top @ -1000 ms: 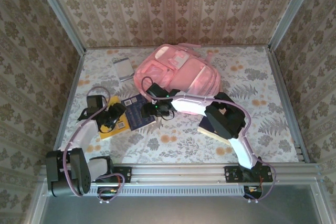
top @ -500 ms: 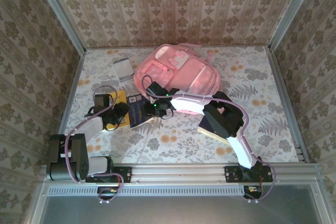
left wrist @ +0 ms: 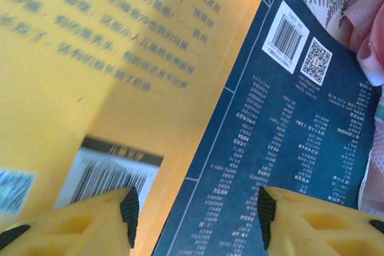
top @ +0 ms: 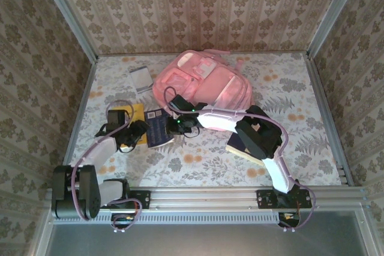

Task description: Pack the student bag

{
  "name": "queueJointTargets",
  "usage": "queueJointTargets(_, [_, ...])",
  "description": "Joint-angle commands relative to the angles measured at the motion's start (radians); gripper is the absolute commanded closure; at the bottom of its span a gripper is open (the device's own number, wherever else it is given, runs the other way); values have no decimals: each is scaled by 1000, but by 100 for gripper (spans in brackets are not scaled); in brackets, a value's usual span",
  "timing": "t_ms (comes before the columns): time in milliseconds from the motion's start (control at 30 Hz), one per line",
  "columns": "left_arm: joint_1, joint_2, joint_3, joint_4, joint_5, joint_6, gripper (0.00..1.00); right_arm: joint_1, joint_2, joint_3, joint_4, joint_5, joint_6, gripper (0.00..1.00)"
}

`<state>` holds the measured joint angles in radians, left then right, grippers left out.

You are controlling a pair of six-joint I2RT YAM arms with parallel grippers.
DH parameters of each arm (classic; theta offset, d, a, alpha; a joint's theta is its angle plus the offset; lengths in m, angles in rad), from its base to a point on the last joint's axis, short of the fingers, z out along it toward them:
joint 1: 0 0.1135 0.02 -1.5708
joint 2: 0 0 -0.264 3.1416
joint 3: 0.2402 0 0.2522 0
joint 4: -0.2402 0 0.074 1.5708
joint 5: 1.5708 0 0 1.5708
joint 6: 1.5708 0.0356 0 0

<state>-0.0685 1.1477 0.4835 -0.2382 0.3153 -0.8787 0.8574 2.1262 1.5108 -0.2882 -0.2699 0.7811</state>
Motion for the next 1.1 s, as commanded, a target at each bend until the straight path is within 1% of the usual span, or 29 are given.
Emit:
queueJointTargets(0, [-19, -62, 43, -110, -18, 50, 40, 6, -67, -34, 61, -4, 52, 94])
queueJointTargets(33, [-23, -70, 48, -126, -18, 58, 40, 6, -74, -44, 73, -8, 65, 97])
queueJointTargets(100, [-25, -89, 53, -153, -15, 68, 38, 6, -92, -69, 91, -8, 86, 100])
queueJointTargets(200, [-25, -118, 52, -172, 10, 79, 34, 5, -146, -129, 127, -2, 111, 100])
queueJointTargets(333, [-25, -125, 38, -165, 77, 80, 31, 5, -233, -250, 227, -27, 176, 100])
queueJointTargets(433, [-26, -98, 1, -92, 160, 52, 30, 6, -287, -358, 338, -54, 253, 100])
queueJointTargets(533, [-40, -52, -53, 30, 238, 5, 30, 5, -316, -452, 465, -83, 342, 100])
queueJointTargets(633, [-73, -8, -80, 129, 267, -32, 30, 4, -324, -522, 588, -118, 419, 100])
queueJointTargets(800, [-118, 41, -83, 186, 268, -54, 33, -1, -326, -586, 700, -140, 497, 100])
queueJointTargets(867, [-127, 48, -88, 212, 270, -66, 37, -3, -320, -605, 749, -149, 526, 100])
queueJointTargets(967, [-130, 46, -92, 228, 279, -77, 50, -3, -317, -618, 768, -148, 537, 100])
queueJointTargets(1067, [-130, 14, -90, 224, 281, -77, 72, -3, -321, -620, 743, -136, 520, 100])
